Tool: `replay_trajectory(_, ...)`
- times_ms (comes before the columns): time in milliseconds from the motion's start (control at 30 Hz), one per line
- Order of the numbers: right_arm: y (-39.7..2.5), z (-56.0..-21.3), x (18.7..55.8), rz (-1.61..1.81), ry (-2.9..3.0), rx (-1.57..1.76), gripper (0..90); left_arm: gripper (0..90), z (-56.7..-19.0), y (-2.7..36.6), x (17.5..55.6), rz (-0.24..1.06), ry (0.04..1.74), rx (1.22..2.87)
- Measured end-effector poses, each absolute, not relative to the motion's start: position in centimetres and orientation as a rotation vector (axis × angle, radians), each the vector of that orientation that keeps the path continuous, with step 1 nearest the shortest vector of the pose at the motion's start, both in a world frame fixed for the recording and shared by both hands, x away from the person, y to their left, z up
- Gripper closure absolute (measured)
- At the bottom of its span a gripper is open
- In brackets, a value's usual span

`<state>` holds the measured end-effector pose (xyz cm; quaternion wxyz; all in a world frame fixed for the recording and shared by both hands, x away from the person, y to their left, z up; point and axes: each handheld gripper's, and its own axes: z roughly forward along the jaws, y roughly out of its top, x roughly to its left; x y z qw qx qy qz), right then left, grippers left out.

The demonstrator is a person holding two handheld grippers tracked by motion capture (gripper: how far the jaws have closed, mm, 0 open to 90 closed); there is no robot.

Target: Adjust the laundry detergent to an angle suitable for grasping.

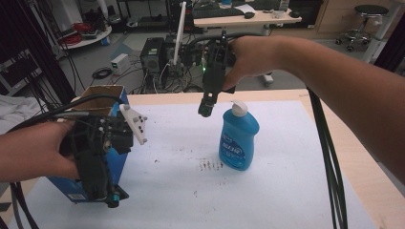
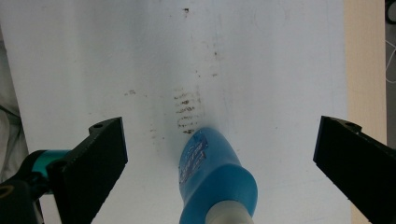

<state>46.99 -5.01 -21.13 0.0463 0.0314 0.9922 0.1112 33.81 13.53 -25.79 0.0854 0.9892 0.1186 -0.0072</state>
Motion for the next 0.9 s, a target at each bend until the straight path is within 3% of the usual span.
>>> replay_trajectory(900, -6.00, -20.87, 46.49, 0.344, 3.019, 0.111, 2.1, 1.7, -25.62, 13.29, 33.53, -0.020, 0.366, 2.955)
